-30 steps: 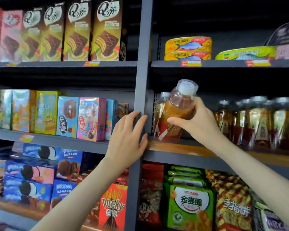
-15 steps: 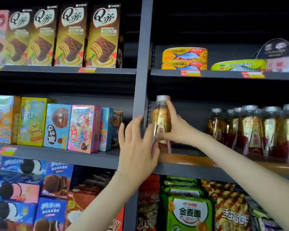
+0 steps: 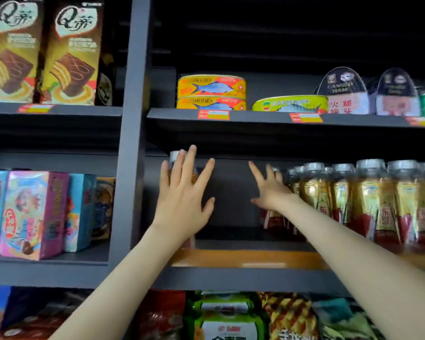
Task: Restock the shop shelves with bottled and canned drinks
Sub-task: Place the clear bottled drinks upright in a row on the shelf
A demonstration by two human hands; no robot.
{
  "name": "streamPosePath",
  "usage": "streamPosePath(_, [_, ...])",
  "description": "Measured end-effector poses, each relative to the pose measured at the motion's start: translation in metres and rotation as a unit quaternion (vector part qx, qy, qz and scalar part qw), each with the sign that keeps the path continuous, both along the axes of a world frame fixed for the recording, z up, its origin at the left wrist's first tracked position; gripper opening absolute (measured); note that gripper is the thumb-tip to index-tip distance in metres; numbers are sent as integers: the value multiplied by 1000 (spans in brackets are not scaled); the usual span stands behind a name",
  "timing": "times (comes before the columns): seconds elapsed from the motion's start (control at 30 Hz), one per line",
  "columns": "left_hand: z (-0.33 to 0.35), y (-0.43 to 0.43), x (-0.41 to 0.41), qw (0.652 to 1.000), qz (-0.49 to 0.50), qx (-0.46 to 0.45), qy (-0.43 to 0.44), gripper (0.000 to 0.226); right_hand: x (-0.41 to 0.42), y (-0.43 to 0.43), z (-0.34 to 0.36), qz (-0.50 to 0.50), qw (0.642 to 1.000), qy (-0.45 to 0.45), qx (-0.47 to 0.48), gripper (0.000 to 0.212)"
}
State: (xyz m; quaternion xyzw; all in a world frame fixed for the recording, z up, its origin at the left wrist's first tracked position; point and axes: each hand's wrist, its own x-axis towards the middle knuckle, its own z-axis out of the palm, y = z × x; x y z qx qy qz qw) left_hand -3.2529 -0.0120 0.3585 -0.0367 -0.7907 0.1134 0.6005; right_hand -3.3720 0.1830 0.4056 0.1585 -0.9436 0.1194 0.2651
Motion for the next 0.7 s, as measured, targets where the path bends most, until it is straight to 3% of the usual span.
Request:
streamPosePath(0.1, [7,1,-8,999,44,-22,2,79,-32,5,4,-81,996,18,43,104])
streamPosePath(0.23, [2,-3,-11,998,55,-24,25,68,-59,0,10,-120,990,18,69,106])
streamPosePath(0.47, [-1,-4,-14,998,24,-18,63,63,-87,5,14,-130,987,-11,92,118])
streamPosePath(0.7, [-2,-3,-20,995,26,-26,89,60,-85,2,11,-113,991,29,66,124])
